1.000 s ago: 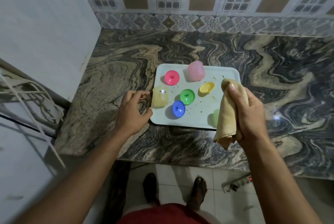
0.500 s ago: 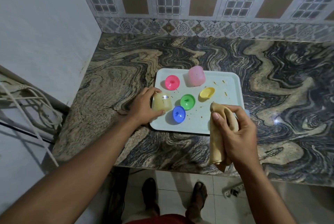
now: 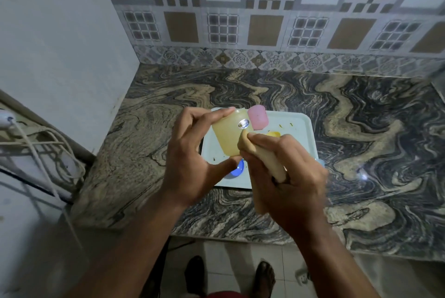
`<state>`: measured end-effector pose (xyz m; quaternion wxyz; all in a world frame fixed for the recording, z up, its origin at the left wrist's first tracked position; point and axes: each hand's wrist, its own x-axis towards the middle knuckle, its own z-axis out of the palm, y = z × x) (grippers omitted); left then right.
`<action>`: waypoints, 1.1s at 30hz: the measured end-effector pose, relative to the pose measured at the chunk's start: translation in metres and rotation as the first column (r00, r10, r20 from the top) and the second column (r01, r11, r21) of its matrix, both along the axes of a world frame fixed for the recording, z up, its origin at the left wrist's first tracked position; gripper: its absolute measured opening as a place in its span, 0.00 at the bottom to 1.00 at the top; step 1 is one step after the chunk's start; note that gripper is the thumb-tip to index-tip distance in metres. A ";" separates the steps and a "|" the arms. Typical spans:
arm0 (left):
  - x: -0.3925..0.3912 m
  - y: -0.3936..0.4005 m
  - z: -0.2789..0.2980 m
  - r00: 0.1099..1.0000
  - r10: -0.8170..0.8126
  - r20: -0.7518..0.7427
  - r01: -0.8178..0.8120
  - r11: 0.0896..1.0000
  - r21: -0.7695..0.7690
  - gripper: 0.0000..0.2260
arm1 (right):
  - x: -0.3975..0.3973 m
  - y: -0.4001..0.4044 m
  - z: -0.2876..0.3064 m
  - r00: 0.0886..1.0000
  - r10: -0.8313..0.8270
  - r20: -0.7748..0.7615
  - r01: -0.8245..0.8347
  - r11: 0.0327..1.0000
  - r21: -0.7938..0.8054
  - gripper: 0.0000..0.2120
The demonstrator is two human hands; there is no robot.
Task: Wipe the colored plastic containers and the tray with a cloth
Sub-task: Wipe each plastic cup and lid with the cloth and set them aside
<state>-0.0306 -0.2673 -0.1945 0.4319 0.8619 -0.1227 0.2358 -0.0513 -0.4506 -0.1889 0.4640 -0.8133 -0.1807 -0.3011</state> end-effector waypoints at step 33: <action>-0.022 -0.021 0.035 0.982 0.096 0.160 -0.087 0.994 -0.065 0.30 | -0.004 -0.006 0.045 0.996 0.036 0.087 -0.041 0.997 0.065 0.07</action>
